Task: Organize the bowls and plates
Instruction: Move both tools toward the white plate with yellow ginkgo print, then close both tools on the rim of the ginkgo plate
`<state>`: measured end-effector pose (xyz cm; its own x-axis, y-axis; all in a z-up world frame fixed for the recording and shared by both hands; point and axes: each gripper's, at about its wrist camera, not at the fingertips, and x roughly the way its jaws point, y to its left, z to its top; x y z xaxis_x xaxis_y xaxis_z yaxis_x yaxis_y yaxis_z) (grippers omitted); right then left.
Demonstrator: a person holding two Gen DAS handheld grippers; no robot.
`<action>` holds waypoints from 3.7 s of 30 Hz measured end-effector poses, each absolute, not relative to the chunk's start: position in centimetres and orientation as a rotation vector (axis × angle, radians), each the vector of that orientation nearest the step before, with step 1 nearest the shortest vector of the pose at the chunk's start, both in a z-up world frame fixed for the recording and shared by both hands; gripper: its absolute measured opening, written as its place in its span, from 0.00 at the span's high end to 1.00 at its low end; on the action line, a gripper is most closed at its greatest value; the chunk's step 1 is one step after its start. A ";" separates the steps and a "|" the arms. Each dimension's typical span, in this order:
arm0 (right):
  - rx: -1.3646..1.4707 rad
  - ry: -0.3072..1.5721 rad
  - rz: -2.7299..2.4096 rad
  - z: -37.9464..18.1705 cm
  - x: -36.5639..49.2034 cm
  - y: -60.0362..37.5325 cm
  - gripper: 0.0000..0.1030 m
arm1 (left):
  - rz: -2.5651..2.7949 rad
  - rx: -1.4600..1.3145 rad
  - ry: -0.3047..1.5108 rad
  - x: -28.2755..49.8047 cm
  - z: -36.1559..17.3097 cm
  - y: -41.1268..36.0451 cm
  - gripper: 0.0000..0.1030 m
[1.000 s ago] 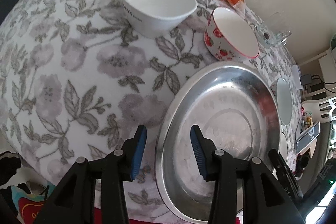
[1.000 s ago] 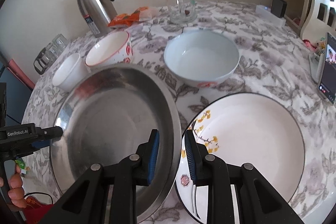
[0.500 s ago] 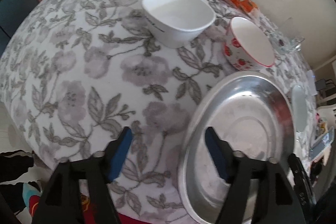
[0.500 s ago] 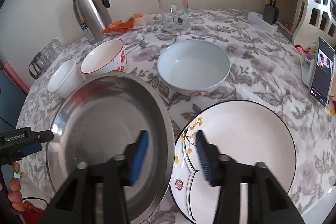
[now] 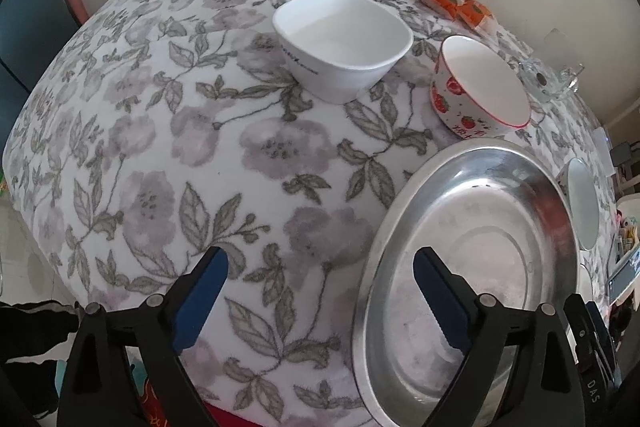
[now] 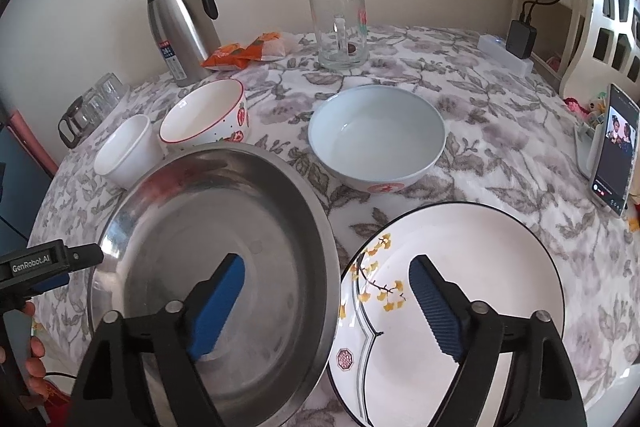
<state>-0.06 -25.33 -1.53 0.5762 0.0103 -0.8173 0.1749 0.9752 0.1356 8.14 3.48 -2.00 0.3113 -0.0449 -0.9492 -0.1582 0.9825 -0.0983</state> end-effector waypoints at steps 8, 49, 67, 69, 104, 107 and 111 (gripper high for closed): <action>0.235 0.950 -0.091 -1.6 0.0 -25.6 0.05 | 0.063 -0.176 1.213 8.1 -1.3 3.2 0.08; 0.289 0.774 -0.253 2.1 -3.0 -31.4 0.00 | -0.283 -0.149 0.926 4.6 4.6 -5.1 0.05; 0.418 0.720 -0.399 1.9 -8.7 -39.6 0.07 | -0.517 -0.121 1.035 -0.7 3.9 -15.7 0.19; 0.423 0.732 -0.404 1.5 -9.1 -40.0 0.14 | -0.538 -0.114 1.066 -1.2 3.4 -16.8 0.22; 0.590 0.997 -0.350 -5.7 -8.9 -42.4 0.82 | -0.493 -0.260 1.400 -3.3 -4.2 -19.2 0.67; 0.605 0.997 -0.339 -5.9 -8.9 -42.6 0.89 | -0.483 -0.269 1.402 -3.3 -4.3 -19.1 0.71; 0.585 1.000 -0.336 -5.8 -8.7 -42.3 0.91 | -0.470 -0.272 1.399 -3.2 -4.2 -18.8 0.72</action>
